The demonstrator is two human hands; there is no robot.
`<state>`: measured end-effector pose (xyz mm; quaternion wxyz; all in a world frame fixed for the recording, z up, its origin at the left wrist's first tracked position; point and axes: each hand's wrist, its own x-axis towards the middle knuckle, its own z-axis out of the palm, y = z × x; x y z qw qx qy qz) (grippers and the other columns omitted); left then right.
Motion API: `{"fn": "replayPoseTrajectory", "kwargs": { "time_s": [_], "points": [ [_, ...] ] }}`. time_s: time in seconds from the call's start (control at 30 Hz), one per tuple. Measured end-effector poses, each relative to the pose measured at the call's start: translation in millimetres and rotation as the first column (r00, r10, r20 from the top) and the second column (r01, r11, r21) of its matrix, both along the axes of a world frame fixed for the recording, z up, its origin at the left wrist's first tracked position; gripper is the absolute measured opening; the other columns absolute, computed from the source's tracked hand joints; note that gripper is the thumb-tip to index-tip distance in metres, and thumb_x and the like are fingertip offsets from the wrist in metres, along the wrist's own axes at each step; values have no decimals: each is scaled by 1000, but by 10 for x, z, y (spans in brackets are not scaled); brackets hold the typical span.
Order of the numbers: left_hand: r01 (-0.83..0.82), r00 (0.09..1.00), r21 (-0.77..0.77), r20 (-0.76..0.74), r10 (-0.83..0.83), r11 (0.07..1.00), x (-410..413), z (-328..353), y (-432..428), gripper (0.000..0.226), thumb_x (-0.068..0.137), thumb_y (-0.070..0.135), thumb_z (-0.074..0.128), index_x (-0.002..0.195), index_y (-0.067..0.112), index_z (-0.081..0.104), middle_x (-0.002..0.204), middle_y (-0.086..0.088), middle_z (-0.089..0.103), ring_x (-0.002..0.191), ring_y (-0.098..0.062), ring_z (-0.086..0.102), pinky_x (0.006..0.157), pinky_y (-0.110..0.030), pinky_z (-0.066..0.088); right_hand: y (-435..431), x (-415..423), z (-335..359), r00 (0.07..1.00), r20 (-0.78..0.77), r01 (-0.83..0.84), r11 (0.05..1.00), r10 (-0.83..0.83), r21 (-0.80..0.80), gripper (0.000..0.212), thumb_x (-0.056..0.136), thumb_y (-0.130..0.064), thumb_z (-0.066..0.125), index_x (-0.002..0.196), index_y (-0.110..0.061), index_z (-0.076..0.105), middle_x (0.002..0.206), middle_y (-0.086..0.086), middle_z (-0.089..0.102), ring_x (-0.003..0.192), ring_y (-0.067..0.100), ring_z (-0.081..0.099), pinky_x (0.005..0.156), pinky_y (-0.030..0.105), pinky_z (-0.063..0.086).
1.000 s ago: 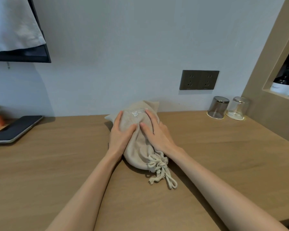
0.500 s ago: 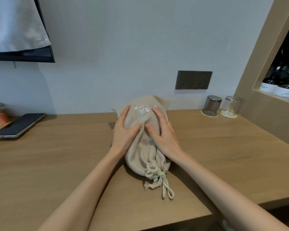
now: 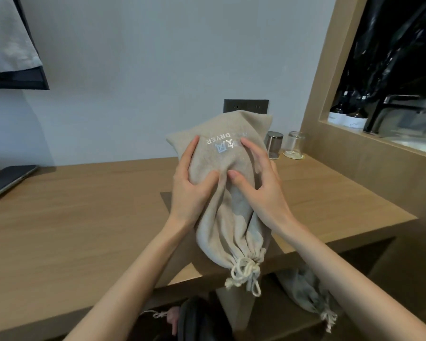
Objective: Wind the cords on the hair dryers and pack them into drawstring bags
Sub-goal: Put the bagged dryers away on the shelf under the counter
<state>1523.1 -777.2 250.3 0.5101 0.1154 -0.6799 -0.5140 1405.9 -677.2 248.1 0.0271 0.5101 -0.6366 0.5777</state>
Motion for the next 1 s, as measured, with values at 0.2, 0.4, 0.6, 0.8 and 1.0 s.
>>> {"fn": "replayPoseTrajectory", "kwargs": {
  "time_s": [0.2,0.4,0.6,0.8,1.0],
  "points": [
    [82,996,-13,-15,-82,997,-117,-191,663,71,76,18,63,142,23,39,141,10,46,127,-2,46,105,-30,42,747,5,-163,995,7,99,994,-98,-44,59,80,-52,60,134,-50,37,131,-17,42,121,-4,38,102,28,39],
    [171,985,7,-3,-171,985,-218,-512,1218,73,73,34,63,141,30,38,141,15,45,130,-3,43,106,-27,40,1338,-3,-478,984,39,179,981,-177,-79,56,82,-48,60,134,-48,38,129,-27,41,127,4,37,105,30,37],
    [245,967,57,55,-248,968,-286,-982,1760,76,71,42,61,143,32,36,137,16,42,126,6,41,98,-12,38,1905,-14,-955,963,86,259,965,-256,-28,60,82,-45,61,137,-35,41,135,-2,42,125,-1,39,99,12,36],
    [273,950,36,145,-275,961,-319,-1395,2122,75,72,42,58,143,30,35,140,9,38,125,14,34,93,1,29,2287,7,-1430,943,107,322,946,-316,-41,57,82,-39,62,134,-32,40,135,3,42,130,7,39,106,21,35],
    [332,916,23,230,-328,943,-385,-1674,2327,67,77,26,65,137,30,34,139,-5,37,115,23,32,88,6,28,2479,-72,-1895,918,201,360,930,-341,-68,56,82,-34,63,133,-31,41,136,11,40,130,26,43,104,55,39]
  ]
}}
